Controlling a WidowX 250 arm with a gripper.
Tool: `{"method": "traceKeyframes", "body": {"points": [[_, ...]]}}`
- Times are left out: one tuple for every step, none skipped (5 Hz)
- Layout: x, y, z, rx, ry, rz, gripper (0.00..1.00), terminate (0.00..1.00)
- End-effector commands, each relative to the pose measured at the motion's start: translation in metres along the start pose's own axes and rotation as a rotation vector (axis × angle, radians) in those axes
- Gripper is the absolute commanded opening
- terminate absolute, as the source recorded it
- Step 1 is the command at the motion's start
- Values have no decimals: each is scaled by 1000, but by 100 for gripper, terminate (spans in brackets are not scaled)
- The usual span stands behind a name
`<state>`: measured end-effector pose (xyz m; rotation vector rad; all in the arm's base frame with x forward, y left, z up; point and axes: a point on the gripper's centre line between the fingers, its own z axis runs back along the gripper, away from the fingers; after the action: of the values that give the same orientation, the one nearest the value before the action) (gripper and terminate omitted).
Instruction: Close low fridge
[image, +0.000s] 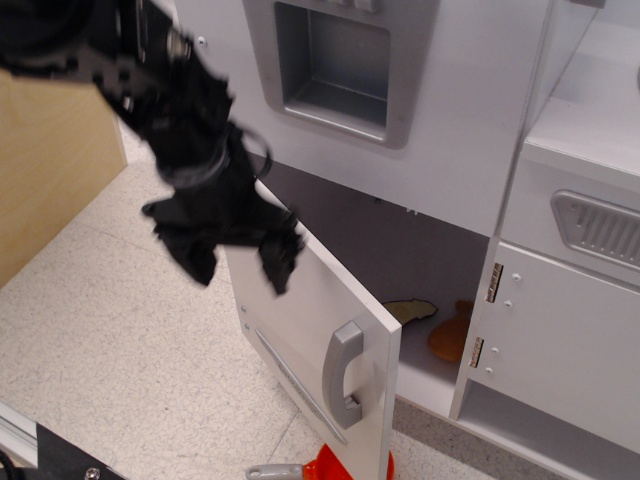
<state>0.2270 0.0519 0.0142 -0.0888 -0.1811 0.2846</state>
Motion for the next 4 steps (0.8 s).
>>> {"method": "traceKeyframes", "body": {"points": [[0,11,-52,26,-75,-87,100,0],[9,6,-69,29,-82,-79,100,0],[19,-4,-85,45,-67,-63,100,0],[30,-20,-95,54,-57,-37,100,0]]}}
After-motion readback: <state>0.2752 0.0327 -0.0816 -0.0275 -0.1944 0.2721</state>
